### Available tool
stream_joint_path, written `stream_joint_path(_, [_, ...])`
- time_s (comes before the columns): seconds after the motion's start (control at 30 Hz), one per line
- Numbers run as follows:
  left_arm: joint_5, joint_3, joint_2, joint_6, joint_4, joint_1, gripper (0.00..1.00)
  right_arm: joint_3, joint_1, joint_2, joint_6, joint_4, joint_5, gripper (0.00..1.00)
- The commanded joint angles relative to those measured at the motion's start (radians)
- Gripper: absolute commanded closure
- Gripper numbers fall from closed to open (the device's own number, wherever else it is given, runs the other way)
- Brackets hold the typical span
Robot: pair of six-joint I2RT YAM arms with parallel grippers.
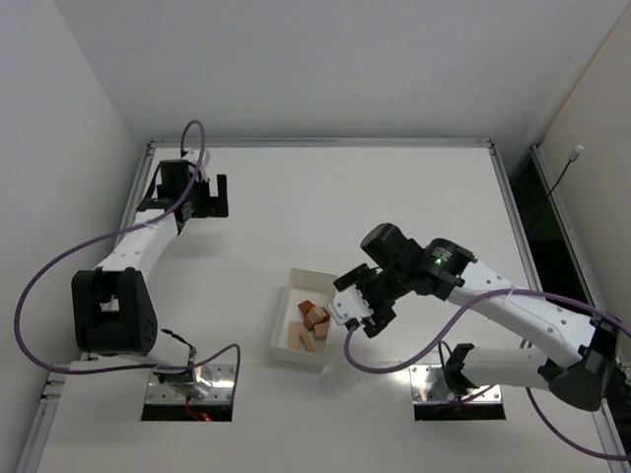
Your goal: Build the wood block tower
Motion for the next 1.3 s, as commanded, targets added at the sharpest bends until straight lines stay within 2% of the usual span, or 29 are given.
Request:
stream_joint_path(0.0, [0.03, 0.061, 0.028, 0.004, 0.034, 0.001, 0.0, -0.016, 0.028, 0.01, -0.201, 0.028, -0.061, 0.34])
stream_joint_path(0.27, [0.03, 0.072, 0.028, -0.006, 0.034, 0.019, 0.0, 0.006, 0.037, 0.148, -0.297, 0.128, -0.04, 0.39])
stream_joint_path(0.7, [0.059, 0.061, 0.037, -0.025, 0.034, 0.088, 0.0, 0.006, 0.037, 0.256, -0.573, 0.056, -0.072, 0.46])
stream_joint_path(1.27, [0.114, 0.089, 0.101, -0.056, 0.023, 0.147, 0.0, 0.03, 0.037, 0.348, -0.669, 0.007, -0.091, 0.5])
